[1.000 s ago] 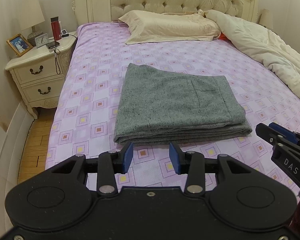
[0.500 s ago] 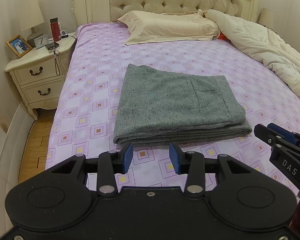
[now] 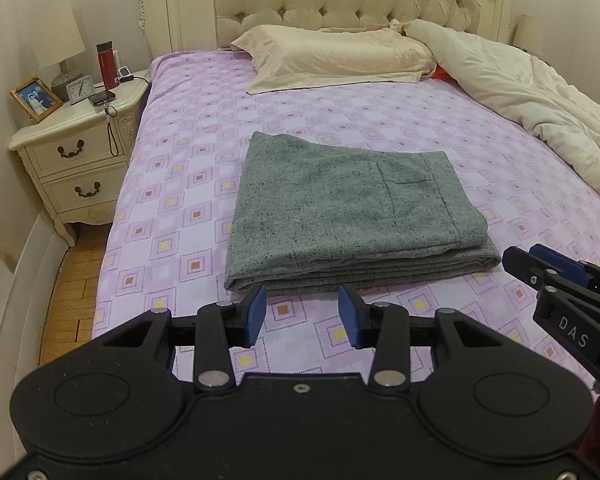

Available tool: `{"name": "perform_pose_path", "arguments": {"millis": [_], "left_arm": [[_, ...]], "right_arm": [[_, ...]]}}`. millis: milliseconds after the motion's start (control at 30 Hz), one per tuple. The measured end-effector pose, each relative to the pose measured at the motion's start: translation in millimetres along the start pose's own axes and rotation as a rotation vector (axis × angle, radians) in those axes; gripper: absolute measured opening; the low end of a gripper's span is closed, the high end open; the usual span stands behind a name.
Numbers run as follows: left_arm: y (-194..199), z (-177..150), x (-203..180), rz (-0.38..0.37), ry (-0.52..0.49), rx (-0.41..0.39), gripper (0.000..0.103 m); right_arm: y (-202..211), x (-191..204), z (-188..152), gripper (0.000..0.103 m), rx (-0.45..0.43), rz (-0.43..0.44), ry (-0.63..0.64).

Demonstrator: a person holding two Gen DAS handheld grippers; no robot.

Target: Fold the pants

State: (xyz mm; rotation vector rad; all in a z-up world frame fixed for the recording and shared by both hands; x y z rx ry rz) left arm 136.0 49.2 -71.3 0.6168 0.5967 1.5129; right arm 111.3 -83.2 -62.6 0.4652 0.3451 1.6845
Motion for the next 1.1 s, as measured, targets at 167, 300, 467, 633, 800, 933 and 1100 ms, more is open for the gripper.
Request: {"name": "perform_pose_path", "arguments": {"millis": [167,300,467,633,800,933,1100], "left_arm": [[0.6,0.5,0.5,-0.002,0.002,0.000,0.050],[0.6,0.6,2.1,-0.007,0.008,0.007,0.050],[-1.1,0.1,5.4,-0.017,0.031,0.021,0.050],[-2.2,-0.2,6.9,-0.014,0.032,0.024,0.050],[-3.8,-0.8,7.3,-0.013,0.033,0.031,0.050],[-4.7,-1.8,6.9,-0.013,0.032,0.036,0.050],[-5.2,-0.9,6.5,-0.001,0.023,0.025,0.050]], "right_arm": [[0.1,0.5,-0.2,0.025,0.001,-0.001,0.000],[-0.1,0.6,0.0,0.025,0.001,-0.002,-0.001],[-0.1,1.2,-1.0,0.025,0.002,0.000,0.000],[-0.5,2.5,-4.1,0.025,0.005,0.001,0.004],[-1.6,2.0,-6.3,0.025,0.010,0.005,0.007],[-2.7,1.6,-7.1,0.025,0.013,0.008,0.007],[-3.3,0.8,-7.5,0.025,0.015,0.010,0.008]]}}
Point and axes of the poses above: each gripper's, at about its wrist camera, not at the fingertips, and y roughly against the way its jaws point, x to its left, z to its top, the point moved 9 cm from there along -y, roughly the way its jaws point, and after that the axes turned 2 degrees about z, right-handed, at the moved point
